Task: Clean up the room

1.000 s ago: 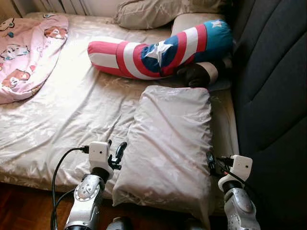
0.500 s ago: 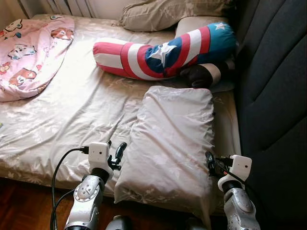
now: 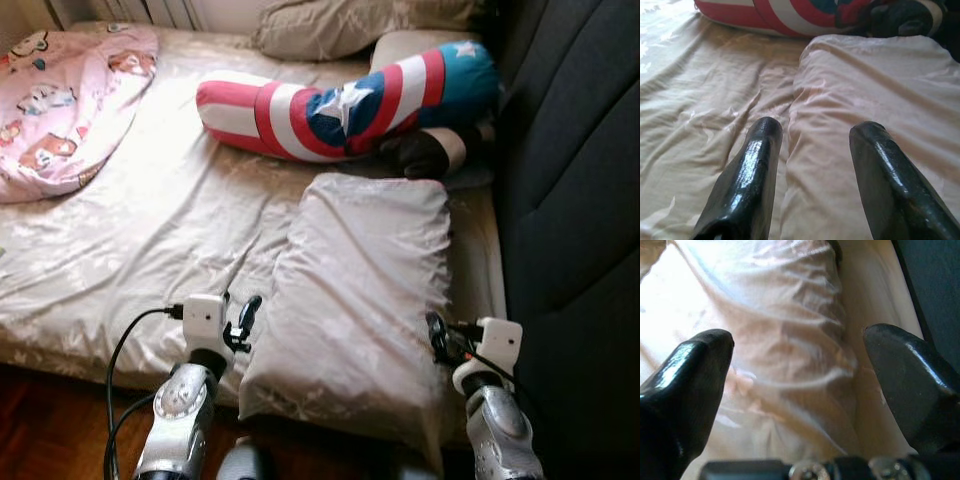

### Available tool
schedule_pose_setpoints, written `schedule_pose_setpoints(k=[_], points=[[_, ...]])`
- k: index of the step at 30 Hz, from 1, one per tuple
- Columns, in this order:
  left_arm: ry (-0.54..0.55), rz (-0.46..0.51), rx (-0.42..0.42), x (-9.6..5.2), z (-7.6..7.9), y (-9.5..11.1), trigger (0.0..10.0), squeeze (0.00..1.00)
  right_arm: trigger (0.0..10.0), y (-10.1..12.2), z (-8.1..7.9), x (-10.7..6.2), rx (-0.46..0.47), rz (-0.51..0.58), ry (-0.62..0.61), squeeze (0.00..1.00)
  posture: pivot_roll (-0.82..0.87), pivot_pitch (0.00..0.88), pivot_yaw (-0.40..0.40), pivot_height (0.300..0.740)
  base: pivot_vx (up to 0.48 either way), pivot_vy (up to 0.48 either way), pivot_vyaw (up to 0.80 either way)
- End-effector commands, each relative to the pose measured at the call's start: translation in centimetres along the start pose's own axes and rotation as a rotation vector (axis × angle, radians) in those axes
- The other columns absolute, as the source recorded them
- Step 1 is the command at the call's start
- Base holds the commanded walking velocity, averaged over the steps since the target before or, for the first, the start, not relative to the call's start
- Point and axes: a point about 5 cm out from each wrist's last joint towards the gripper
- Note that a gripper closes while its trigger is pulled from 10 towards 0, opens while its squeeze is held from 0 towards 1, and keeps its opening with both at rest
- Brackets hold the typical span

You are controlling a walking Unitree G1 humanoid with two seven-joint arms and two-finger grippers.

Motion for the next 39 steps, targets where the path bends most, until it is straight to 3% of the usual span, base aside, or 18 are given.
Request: schedule_pose_setpoints(k=[1,9,35,39], points=[[0.02,-0.035,-0.004,-0.51,-0.38,-0.75,10.0,0.0,10.0,-0.83,0.33,-0.53,0.0,-0.031,-0.011,0.0,-0.03,0.202,-0.014,0.651,0.0,0.0,0.0],[0.025,-0.034,-0.002,-0.54,-0.53,-0.7,10.0,0.0,10.0,-0.85,0.1,-0.57,0.005,-0.032,0.012,0.0,-0.03,0.206,-0.014,0.651,0.062,0.0,0.0],[0.016,-0.034,0.0,-0.29,-0.44,-0.57,10.0,0.0,10.0,-0.64,-0.47,-0.65,0.023,-0.011,0.04,0.0,-0.03,0.21,-0.007,0.651,0.305,0.0,0.0],[-0.032,-0.04,-0.012,-0.07,0.16,-0.49,10.0,0.0,10.0,-0.57,-0.22,-0.55,0.016,-0.016,0.016,0.0,-0.04,0.221,-0.003,0.651,0.0,0.0,0.0]])
Point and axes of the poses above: a point about 5 cm out from each wrist's last joint towards the gripper, its own x axis pointing out of the wrist towards the gripper, its own y axis along the axis of the wrist's last joint, z = x × y, and after that the axes turned 8 degrees about -x, right-handed
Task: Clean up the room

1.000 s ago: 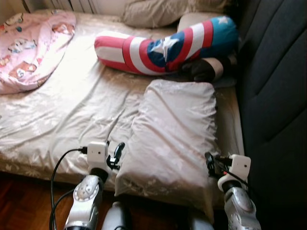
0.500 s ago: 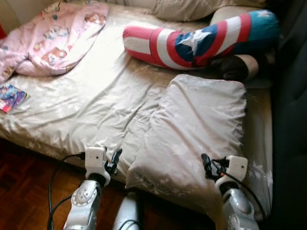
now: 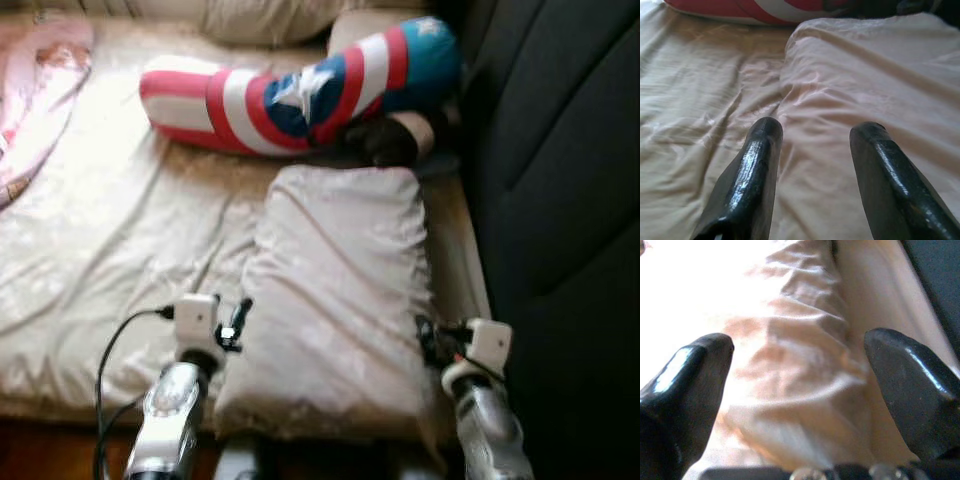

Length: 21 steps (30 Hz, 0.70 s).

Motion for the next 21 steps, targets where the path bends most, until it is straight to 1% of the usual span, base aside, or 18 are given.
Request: schedule_pose_setpoints(k=[1,6,7,8,10,11,13,14,18,21], points=[[-0.05,-0.032,-0.027,0.1,1.2,-0.6,10.0,0.0,10.0,-1.2,1.6,-1.0,-0.004,-0.052,-0.058,0.0,-0.04,0.227,0.0,0.651,0.0,0.0,0.0],[-0.057,-0.026,-0.027,0.7,1.0,0.0,10.0,0.0,10.0,-1.2,1.5,-0.4,-0.017,-0.081,-0.064,0.0,-0.03,0.254,0.008,0.651,0.0,0.0,0.0],[-0.059,-0.019,-0.021,0.9,0.9,0.3,10.0,0.0,10.0,-1.0,1.3,0.0,-0.018,-0.09,-0.057,0.89,-0.02,0.261,0.01,0.651,0.0,0.0,0.0],[-0.06,-0.016,-0.018,1.0,0.8,0.4,10.0,0.0,10.0,-1.0,1.2,0.2,-0.018,-0.093,-0.055,1.0,-0.02,0.265,0.011,0.651,0.0,0.0,0.0],[-0.062,-0.01,-0.018,1.0,0.7,0.7,10.0,0.0,10.0,-0.6,0.6,0.6,-0.004,-0.076,-0.027,1.0,-0.01,0.278,0.017,0.651,0.0,0.0,0.0],[-0.062,-0.01,-0.018,1.0,0.7,0.7,10.0,0.0,10.0,-0.6,0.6,0.6,-0.004,-0.076,-0.027,1.0,-0.01,0.278,0.017,0.651,0.0,0.0,0.0],[-0.067,-0.005,-0.015,0.9,0.6,0.9,10.0,0.0,10.0,0.1,0.1,1.3,-0.006,-0.064,-0.015,1.0,-0.01,0.29,0.026,0.651,0.0,0.0,0.0],[-0.069,-0.004,-0.014,0.7,0.6,1.0,10.0,0.0,10.0,0.5,-0.1,1.7,0.007,-0.055,-0.013,1.0,-0.01,0.295,0.029,0.651,0.0,0.0,0.0],[-0.072,-0.009,-0.012,0.5,0.6,0.9,10.0,0.0,10.0,1.5,-0.2,2.5,0.006,-0.036,-0.008,1.0,-0.01,0.302,0.034,0.651,0.0,0.0,0.0],[-0.076,-0.013,-0.014,0.4,0.7,0.9,10.0,0.0,10.0,2.5,-0.2,3.2,-0.002,-0.018,0.024,1.0,0.0,0.31,0.037,0.651,0.0,0.0,0.0]])
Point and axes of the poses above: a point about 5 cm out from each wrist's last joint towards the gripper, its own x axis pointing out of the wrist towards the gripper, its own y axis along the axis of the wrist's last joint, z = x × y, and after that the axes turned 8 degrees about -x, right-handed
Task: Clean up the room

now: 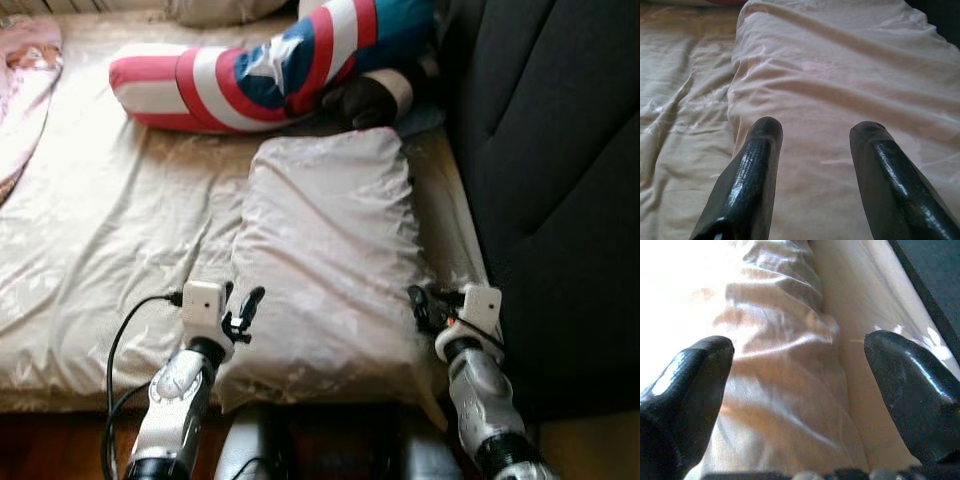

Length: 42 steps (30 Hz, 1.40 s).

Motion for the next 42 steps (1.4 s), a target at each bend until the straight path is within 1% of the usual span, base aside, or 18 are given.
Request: schedule_pose_setpoints(k=[1,3,6,8,9,10,11,12,18,22,24,25,27,30,31,34,36,42], points=[[-0.004,-0.016,0.002,-0.4,-0.1,-0.2,10.0,0.0,10.0,-0.3,0.1,0.0,0.006,-0.019,0.015,1.0,0.0,0.31,0.037,0.651,0.0,0.0,0.0],[-0.004,-0.016,0.001,-0.5,0.0,-0.2,10.0,0.0,10.0,0.1,0.1,0.3,-0.014,-0.018,0.028,1.0,0.0,0.314,0.038,0.651,0.0,0.0,0.0],[-0.002,-0.019,0.001,-0.7,0.0,-0.2,10.0,0.0,10.0,0.4,0.3,0.8,-0.043,-0.054,0.023,1.0,0.01,0.32,0.042,0.651,0.0,0.0,0.0],[0.005,-0.02,0.001,-1.0,-0.2,-0.1,10.0,0.0,10.0,0.3,0.3,1.2,-0.083,-0.113,0.012,1.0,0.02,0.332,0.048,0.651,0.0,0.0,0.0],[0.006,-0.02,0.001,-1.1,-0.2,0.0,10.0,0.0,10.0,0.4,0.2,1.3,-0.083,-0.12,0.018,1.0,0.03,0.335,0.052,0.651,0.0,0.0,0.0],[0.008,-0.022,0.003,-1.1,-0.3,0.0,10.0,0.0,10.0,0.5,0.1,1.5,-0.084,-0.131,0.032,0.46,0.03,0.338,0.055,0.651,0.0,0.0,0.0],[0.009,-0.026,0.007,-1.3,-0.5,0.0,10.0,0.0,10.0,0.7,-0.1,1.7,-0.117,-0.146,0.044,0.0,0.03,0.341,0.057,0.651,0.0,0.0,0.0],[0.01,-0.03,0.01,-1.4,-0.6,0.0,10.0,0.0,10.0,0.8,-0.1,1.9,-0.13,-0.152,0.043,0.0,0.03,0.343,0.058,0.651,0.0,0.0,0.0],[0.018,-0.034,0.016,-1.6,-1.0,0.2,10.0,0.0,10.0,1.4,-0.3,2.4,-0.122,-0.169,0.053,0.0,0.04,0.346,0.064,0.651,0.0,0.0,0.0],[0.017,-0.036,0.02,-1.6,-1.0,0.3,10.0,0.0,10.0,1.4,-0.4,2.5,-0.101,-0.183,0.069,0.0,0.04,0.348,0.067,0.651,0.0,0.0,0.0],[0.017,-0.041,0.024,-1.5,-1.1,0.3,10.0,0.0,10.0,1.4,-0.3,2.6,-0.059,-0.198,0.056,0.0,0.03,0.353,0.068,0.651,0.0,0.0,0.0],[0.018,-0.043,0.026,-1.5,-1.1,0.3,10.0,0.0,10.0,1.4,-0.2,2.6,-0.009,-0.207,0.052,0.0,0.03,0.354,0.07,0.651,0.0,0.0,0.0],[0.016,-0.046,0.027,-1.4,-1.1,0.4,10.0,0.0,10.0,1.4,-0.3,2.6,0.021,-0.217,0.067,0.0,0.03,0.357,0.072,0.651,0.0,0.0,0.0],[0.017,-0.047,0.028,-1.4,-1.2,0.3,10.0,0.0,10.0,1.4,-0.3,2.6,0.037,-0.227,0.073,0.0,0.03,0.359,0.075,0.651,0.0,0.0,0.0],[0.017,-0.05,0.027,-1.4,-1.2,0.3,10.0,0.0,10.0,1.5,-0.4,2.7,0.067,-0.223,0.085,0.0,0.02,0.363,0.076,0.651,0.0,0.0,0.0],[0.016,-0.053,0.026,-1.4,-1.1,0.2,10.0,0.0,10.0,1.8,-0.5,2.8,0.104,-0.212,0.097,0.0,0.02,0.363,0.077,0.651,0.0,0.0,0.0],[0.014,-0.053,0.024,-1.3,-1.0,0.2,10.0,0.0,10.0,2.0,-0.5,2.9,0.112,-0.217,0.12,0.0,0.02,0.361,0.078,0.651,0.0,0.0,0.0],[0.008,-0.051,0.019,-1.0,-0.8,0.2,10.0,0.0,10.0,2.2,-0.3,2.8,0.074,-0.234,0.208,0.0,0.01,0.357,0.079,0.651,0.0,0.0,0.0]])
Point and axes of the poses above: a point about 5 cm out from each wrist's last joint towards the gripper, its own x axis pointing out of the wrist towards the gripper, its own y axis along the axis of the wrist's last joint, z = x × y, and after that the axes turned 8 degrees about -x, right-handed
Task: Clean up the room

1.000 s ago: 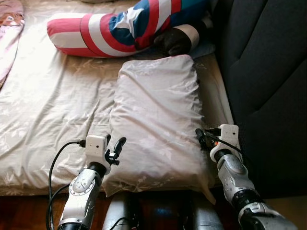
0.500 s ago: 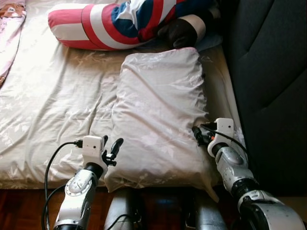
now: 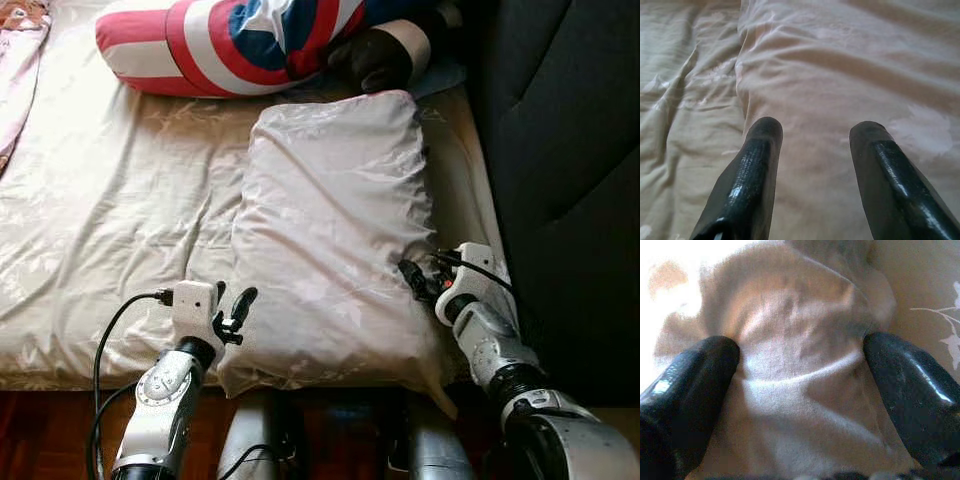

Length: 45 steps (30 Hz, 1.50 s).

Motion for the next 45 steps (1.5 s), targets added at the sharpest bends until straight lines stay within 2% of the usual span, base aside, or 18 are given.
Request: schedule_pose_setpoints(k=[1,5,7,13,15,20,30,31,32,33,38,45], points=[[0.009,-0.046,-0.009,-0.5,-0.3,-1.1,10.0,0.0,10.0,-1.4,-0.6,-0.1,-0.017,-0.065,0.058,0.0,0.01,0.357,0.079,0.651,0.0,0.0,0.0],[0.008,-0.046,-0.008,-0.4,-0.4,-1.1,10.0,0.0,10.0,-1.7,-0.4,-0.4,-0.037,-0.082,0.088,0.0,0.0,0.356,0.081,0.651,0.0,0.0,0.0],[0.008,-0.046,-0.009,-0.3,-0.4,-1.1,10.0,0.0,10.0,-2.4,-0.2,-0.7,-0.085,-0.128,0.119,0.0,0.0,0.356,0.082,0.651,0.0,0.0,0.0],[0.006,-0.045,-0.009,-0.3,-0.4,-1.0,10.0,0.0,10.0,-3.3,0.2,-1.2,-0.129,-0.195,0.133,0.0,0.0,0.357,0.082,0.651,0.0,0.0,0.0],[0.006,-0.045,-0.01,-0.3,-0.4,-1.0,10.0,0.0,10.0,-3.8,0.4,-1.4,-0.184,-0.234,0.135,0.0,0.0,0.358,0.082,0.651,0.0,0.0,0.0],[0.005,-0.044,-0.01,-0.3,-0.3,-1.0,10.0,0.0,10.0,-5.2,0.2,-1.7,-0.237,-0.311,0.156,0.0,0.0,0.356,0.08,0.651,0.0,0.0,0.0],[0.009,-0.044,-0.011,-0.4,-0.3,-1.1,10.0,0.0,10.0,-7.9,-1.5,-2.0,-0.21,-0.39,0.192,0.0,0.02,0.35,0.075,0.651,0.0,0.0,0.0],[0.011,-0.043,-0.01,-0.5,-0.3,-1.1,10.0,0.0,2.9,-8.3,-1.8,-2.1,-0.195,-0.394,0.19,0.0,0.02,0.348,0.075,0.651,0.0,0.0,0.0],[0.012,-0.043,-0.009,-0.5,-0.4,-1.1,10.0,0.0,2.9,-8.4,-1.9,-2.1,-0.188,-0.396,0.188,0.0,0.02,0.348,0.075,0.651,0.0,0.0,0.0],[0.013,-0.042,-0.009,-0.5,-0.4,-1.1,10.0,0.0,0.0,-8.5,-1.9,-2.1,-0.182,-0.396,0.186,0.0,0.02,0.348,0.074,0.651,0.0,0.0,0.0],[0.018,-0.041,-0.007,-0.7,-0.5,-1.1,10.0,0.0,0.0,-9.2,-2.4,-2.3,-0.169,-0.408,0.196,0.0,0.02,0.343,0.069,0.651,0.0,0.0,0.0],[0.026,-0.041,-0.009,-0.7,-0.5,-1.2,10.0,0.0,0.0,-9.2,-2.1,-2.4,-0.175,-0.407,0.2,0.0,0.01,0.339,0.06,0.651,0.0,0.0,0.0]])
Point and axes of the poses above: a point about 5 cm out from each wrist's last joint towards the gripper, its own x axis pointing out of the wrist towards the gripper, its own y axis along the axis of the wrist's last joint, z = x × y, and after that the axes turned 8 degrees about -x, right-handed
